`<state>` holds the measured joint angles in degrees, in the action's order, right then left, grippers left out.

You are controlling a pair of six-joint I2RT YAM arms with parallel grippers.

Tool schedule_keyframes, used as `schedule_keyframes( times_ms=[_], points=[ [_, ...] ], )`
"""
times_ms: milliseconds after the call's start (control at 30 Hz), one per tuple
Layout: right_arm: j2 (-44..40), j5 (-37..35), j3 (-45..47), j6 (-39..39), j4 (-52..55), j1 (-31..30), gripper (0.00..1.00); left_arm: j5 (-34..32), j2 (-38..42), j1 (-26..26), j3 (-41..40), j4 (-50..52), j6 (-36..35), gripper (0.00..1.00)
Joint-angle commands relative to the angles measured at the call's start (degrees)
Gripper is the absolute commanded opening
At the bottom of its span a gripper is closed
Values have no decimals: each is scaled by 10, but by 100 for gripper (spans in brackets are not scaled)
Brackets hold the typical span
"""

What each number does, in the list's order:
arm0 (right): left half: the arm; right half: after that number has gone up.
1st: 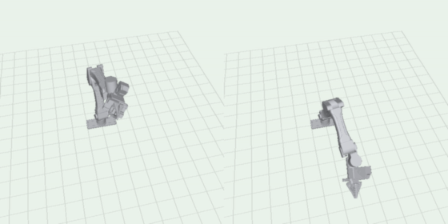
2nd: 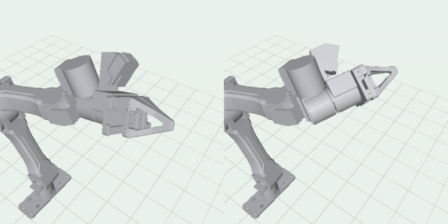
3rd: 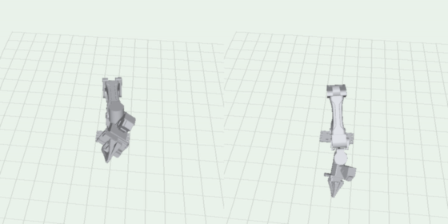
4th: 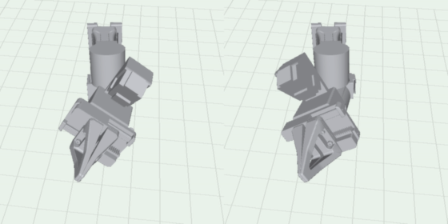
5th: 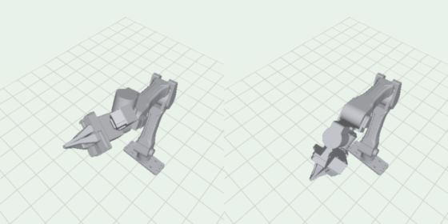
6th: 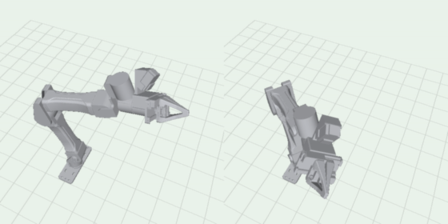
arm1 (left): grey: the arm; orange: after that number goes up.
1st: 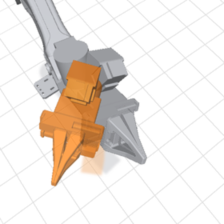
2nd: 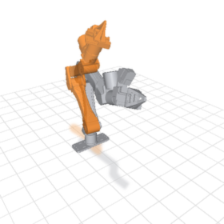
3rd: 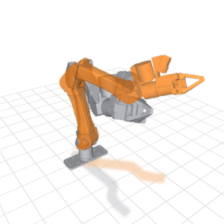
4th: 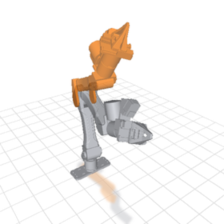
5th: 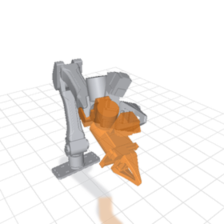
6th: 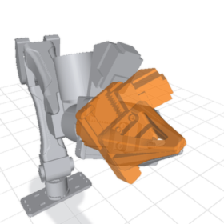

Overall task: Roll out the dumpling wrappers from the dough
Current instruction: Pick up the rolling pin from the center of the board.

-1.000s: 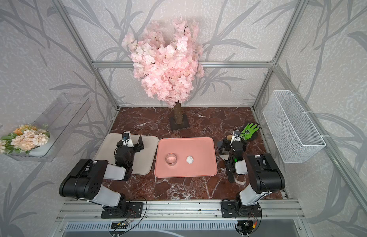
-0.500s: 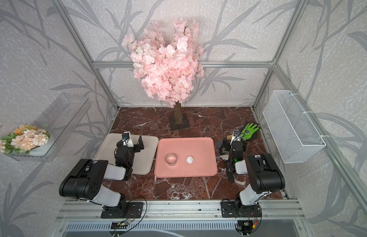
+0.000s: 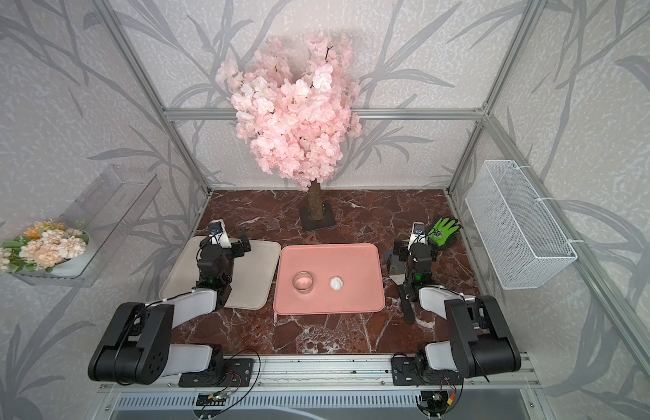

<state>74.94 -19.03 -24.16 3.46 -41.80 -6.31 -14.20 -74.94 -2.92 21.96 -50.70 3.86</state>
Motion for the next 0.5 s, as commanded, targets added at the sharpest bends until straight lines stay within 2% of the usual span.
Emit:
schedule_keyframes(
  times_ms=[0, 33, 100, 167, 200, 300, 467],
  points=[
    [-89, -26, -44, 124, 165, 6, 99, -77, 40, 4, 50, 146, 135, 100],
    [-117, -28, -56, 207, 219, 10, 99, -98, 46, 4, 79, 210, 192, 100],
    [-155, 2, -64, 316, 280, 22, 99, -56, 54, 7, 135, 313, 231, 100],
    [-183, 114, -70, 311, 290, 42, 99, 18, 61, 7, 176, 380, 227, 100],
    [-192, 143, -83, 303, 314, 42, 99, 51, 65, 6, 189, 403, 229, 100],
    [-205, 181, -131, 309, 424, 42, 99, 98, 89, 4, 206, 466, 262, 100],
    [-222, 216, -178, 316, 555, 42, 99, 159, 145, -4, 179, 512, 313, 100]
  ],
)
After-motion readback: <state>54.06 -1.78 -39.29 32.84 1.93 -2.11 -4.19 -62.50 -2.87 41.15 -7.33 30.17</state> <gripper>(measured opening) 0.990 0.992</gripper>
